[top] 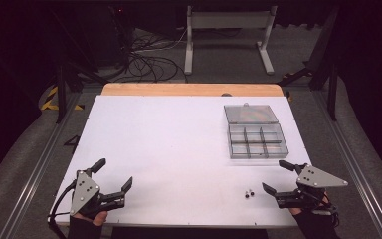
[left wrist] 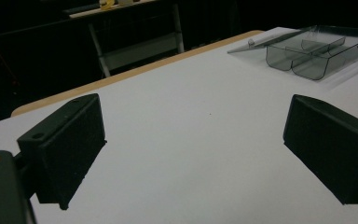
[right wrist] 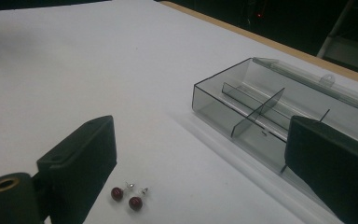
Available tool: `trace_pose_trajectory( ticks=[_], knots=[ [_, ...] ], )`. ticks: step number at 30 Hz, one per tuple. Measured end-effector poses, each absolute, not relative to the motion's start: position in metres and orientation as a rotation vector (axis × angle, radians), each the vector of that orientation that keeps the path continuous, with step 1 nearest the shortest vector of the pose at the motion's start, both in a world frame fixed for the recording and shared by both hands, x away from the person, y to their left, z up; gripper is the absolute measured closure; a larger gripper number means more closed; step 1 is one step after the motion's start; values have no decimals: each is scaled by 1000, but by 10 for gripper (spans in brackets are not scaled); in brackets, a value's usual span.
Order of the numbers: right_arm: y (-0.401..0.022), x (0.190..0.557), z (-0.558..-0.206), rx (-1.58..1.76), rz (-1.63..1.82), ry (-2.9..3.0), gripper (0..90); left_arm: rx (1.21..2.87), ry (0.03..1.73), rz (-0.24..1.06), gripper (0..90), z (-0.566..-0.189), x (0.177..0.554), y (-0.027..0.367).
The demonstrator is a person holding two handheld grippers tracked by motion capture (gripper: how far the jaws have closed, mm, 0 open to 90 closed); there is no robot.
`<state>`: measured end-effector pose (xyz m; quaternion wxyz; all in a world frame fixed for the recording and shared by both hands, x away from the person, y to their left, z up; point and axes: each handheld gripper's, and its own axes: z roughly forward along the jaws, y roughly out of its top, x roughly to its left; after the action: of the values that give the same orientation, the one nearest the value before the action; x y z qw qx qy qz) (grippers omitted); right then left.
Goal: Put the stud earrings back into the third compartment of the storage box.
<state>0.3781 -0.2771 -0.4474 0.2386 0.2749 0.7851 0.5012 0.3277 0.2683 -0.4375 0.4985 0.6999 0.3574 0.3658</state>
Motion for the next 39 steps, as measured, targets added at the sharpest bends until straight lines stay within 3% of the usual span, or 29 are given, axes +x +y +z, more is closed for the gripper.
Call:
trace_pose_trajectory(
  ticks=[19, 39],
  knots=[
    [-276, 380, -442, 738, 1343, 2183, 133, 1704, 861, 909, 61, -437, 327, 267],
    [-242, 401, -430, 708, 1292, 2311, 167, 1712, 860, 899, 65, -437, 327, 266]
  ],
)
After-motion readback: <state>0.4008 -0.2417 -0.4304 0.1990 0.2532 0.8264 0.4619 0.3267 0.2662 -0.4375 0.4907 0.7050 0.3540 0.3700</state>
